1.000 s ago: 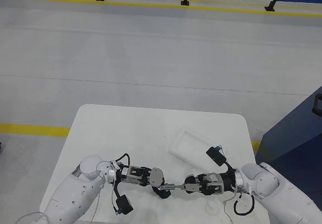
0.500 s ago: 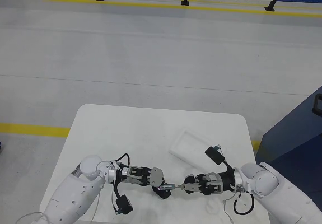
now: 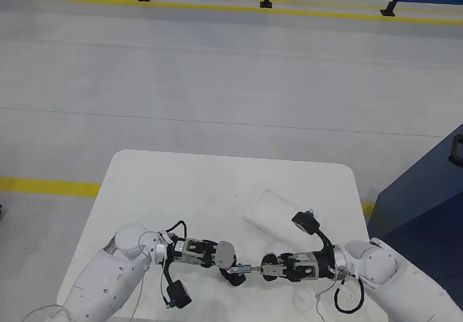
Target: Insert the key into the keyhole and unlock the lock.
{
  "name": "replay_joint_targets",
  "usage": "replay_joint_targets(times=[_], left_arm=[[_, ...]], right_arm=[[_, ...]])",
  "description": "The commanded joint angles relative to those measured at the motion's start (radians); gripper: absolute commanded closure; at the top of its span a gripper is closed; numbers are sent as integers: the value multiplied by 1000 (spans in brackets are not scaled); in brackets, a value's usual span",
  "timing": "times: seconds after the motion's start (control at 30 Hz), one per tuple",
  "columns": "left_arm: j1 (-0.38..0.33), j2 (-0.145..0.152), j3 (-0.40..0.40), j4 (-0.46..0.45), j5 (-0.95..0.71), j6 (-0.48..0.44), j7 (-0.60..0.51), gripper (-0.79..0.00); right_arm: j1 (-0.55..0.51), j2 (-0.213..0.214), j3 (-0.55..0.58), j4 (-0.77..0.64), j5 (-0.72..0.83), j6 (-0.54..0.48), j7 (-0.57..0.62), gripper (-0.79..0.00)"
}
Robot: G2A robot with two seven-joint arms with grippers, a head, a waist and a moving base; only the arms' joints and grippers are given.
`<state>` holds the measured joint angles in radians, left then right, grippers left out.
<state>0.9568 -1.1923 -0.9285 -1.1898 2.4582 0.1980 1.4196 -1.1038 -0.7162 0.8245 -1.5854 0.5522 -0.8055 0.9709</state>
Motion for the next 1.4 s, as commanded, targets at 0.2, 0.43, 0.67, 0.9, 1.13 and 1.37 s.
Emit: replay_joint_targets(times=[0.2,0.43,0.67,0.9,1.13,1.37], left_arm=[[0,0,0,0,0,0,0,0],[0,0,0,0,0,0,0,0],[0,0,0,0,0,0,0,0],[0,0,0,0,0,0,0,0],[0,0,0,0,0,0,0,0],[0,0,0,0,0,0,0,0]], right_arm=[[2,-6,10,21,134,80,108,0],[4,-14,14,39,176,159,171,0],[6,-25,21,57,192,228,189,0],[-3,-38,27,67,224,296,192,0],[-11,-49,33,77,265,360,218,0],[-20,-59,44,89,303,425,241,0]])
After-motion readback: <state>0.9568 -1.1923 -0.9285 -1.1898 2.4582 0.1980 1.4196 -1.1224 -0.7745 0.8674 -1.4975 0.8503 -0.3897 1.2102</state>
